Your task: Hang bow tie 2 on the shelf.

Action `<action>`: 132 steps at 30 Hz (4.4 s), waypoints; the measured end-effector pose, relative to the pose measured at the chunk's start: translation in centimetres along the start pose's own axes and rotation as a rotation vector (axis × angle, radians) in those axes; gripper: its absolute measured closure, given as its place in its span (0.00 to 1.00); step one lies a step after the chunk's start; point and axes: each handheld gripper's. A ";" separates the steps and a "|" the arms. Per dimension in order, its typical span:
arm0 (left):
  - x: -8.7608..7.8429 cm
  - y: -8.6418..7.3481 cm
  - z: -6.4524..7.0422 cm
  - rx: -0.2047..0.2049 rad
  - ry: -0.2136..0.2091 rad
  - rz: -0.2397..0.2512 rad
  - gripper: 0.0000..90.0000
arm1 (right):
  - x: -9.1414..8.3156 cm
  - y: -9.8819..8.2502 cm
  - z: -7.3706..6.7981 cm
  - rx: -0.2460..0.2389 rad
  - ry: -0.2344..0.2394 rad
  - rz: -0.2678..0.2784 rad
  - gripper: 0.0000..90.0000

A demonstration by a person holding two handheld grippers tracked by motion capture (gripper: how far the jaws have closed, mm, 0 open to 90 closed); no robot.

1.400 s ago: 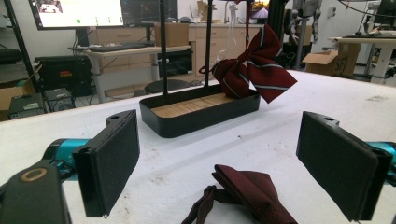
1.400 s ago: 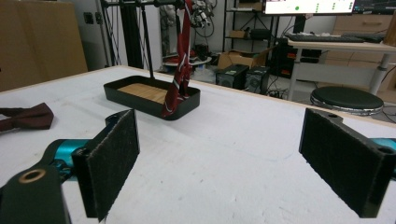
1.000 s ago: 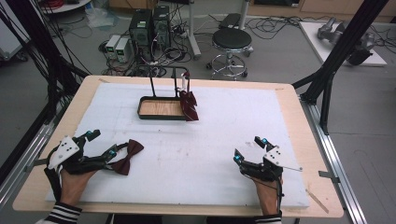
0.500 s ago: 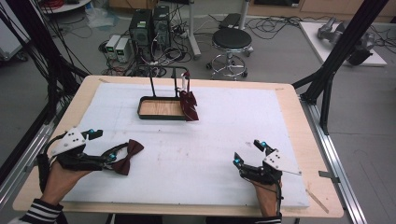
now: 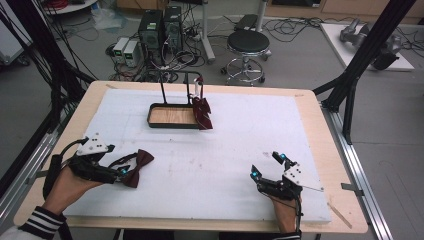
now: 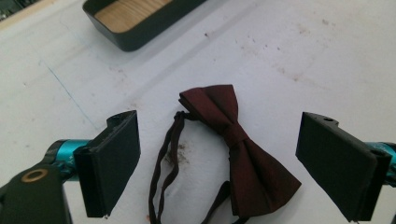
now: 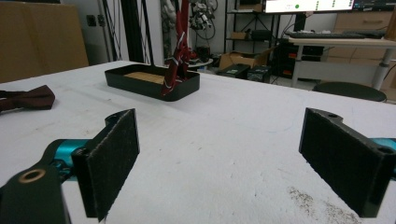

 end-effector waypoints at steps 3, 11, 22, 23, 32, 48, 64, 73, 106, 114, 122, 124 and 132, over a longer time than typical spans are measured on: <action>0.2 0.5 0.5 0.014 -0.012 -0.045 0.16 | -0.1 -0.1 -0.2 -0.005 0.002 0.001 0.13; 1.6 0.7 1.5 0.052 -0.028 -0.162 0.20 | -0.1 -0.2 -0.2 -0.005 0.004 0.011 0.13; 3.5 0.9 1.9 0.012 -0.055 -0.282 0.25 | -0.3 -0.2 -0.2 -0.016 0.001 0.027 0.13; 3.6 0.9 1.9 0.009 -0.053 -0.290 0.25 | -0.3 -0.2 -0.2 -0.017 0.001 0.030 0.13; 4.6 0.3 2.1 -0.001 -0.091 -0.350 0.32 | -0.3 -0.3 -0.2 -0.006 -0.005 0.031 0.13; 5.4 -0.1 1.7 -0.058 -0.110 -0.415 0.53 | -0.3 -0.3 -0.2 -0.004 -0.012 0.032 0.13; 5.2 0.3 1.9 -0.011 -0.126 -0.406 0.82 | -0.3 -0.3 -0.2 -0.007 -0.014 0.032 0.13; 3.9 0.4 1.7 0.020 -0.091 -0.311 0.85 | -0.3 -0.3 -0.2 -0.003 -0.015 0.032 0.13; 0.2 3.9 -1.0 0.046 0.026 0.087 0.85 | -0.3 -0.3 -0.4 -0.018 -0.019 0.025 0.13; 0.4 4.4 -1.9 0.036 0.009 0.151 0.85 | -0.2 -0.3 -0.4 -0.028 -0.026 0.026 0.13; 0.7 4.7 -3.0 0.011 -0.011 0.209 0.85 | -0.2 -0.3 -0.5 -0.033 -0.027 0.023 0.13; 0.9 4.8 -3.3 0.005 -0.018 0.217 0.85 | -0.2 -0.3 -0.5 -0.033 -0.028 0.022 0.13; 1.0 5.8 -4.4 -0.001 -0.029 0.255 0.85 | -0.2 -0.3 -0.5 -0.029 -0.029 0.020 0.13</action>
Point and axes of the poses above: each handheld gripper's, and its own axes: x roughly forward along the jaws, y roughly out of its top, z roughly to its right
